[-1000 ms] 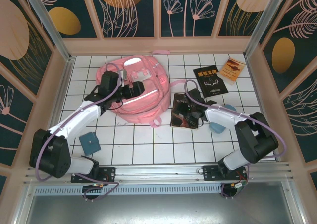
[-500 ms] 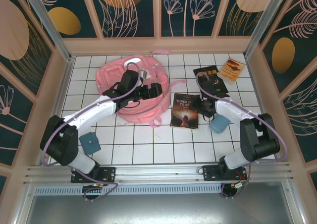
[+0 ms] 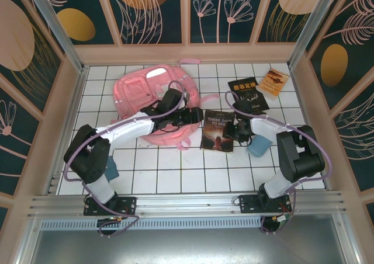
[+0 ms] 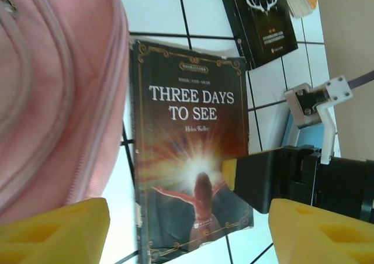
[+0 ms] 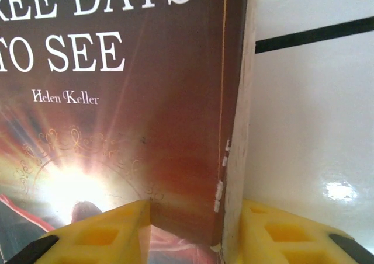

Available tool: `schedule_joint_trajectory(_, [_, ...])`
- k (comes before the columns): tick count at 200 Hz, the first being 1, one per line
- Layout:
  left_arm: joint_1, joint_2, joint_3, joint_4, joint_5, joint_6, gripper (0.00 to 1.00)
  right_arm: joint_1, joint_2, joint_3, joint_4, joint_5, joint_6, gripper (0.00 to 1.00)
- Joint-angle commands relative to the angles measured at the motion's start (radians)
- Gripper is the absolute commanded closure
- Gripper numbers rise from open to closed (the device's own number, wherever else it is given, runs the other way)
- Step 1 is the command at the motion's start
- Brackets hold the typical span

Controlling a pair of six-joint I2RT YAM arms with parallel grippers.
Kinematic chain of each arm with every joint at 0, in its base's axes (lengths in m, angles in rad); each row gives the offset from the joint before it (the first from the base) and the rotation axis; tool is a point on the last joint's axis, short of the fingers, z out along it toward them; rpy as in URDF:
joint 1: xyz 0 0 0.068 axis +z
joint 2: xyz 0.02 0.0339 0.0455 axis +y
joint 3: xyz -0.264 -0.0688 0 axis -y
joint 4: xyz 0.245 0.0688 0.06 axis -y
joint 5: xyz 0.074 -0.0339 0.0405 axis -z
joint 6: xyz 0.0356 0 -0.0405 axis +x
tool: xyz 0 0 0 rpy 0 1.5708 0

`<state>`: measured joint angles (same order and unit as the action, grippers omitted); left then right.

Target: Pack books, pencil case, and school supplies into a backpack

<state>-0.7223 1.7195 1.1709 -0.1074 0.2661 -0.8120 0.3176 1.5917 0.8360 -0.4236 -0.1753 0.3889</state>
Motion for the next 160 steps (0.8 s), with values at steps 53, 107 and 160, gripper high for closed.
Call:
schedule_joint_trajectory(53, [-0.089,0.179,0.073,0.071,0.07,-0.084,0.48,-0.001,0.009,-0.028,-0.014,0.012,-0.016,0.68])
schedule_joint_trajectory(107, [-0.101,0.317,0.111,0.027,0.048,-0.042,0.58,-0.001,-0.048,-0.014,-0.036,-0.004,0.004,0.67])
schedule_joint_trajectory(160, [-0.103,0.363,0.116,0.006,0.056,-0.05,0.66,0.028,-0.072,0.013,-0.067,-0.049,0.01,0.72])
